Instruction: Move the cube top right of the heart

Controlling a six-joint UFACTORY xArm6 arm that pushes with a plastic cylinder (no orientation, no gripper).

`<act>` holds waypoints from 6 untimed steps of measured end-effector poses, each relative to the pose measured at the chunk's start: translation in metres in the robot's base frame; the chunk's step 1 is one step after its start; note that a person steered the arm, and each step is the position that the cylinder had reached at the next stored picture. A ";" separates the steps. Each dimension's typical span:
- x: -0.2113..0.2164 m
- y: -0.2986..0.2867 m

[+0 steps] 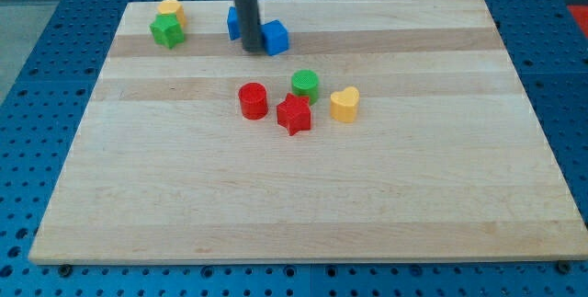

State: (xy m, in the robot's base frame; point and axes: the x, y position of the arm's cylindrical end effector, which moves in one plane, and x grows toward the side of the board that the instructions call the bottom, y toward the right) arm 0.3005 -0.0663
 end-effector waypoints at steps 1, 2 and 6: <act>-0.013 0.008; -0.029 0.011; -0.042 0.135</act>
State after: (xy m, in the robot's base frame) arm 0.2590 0.0684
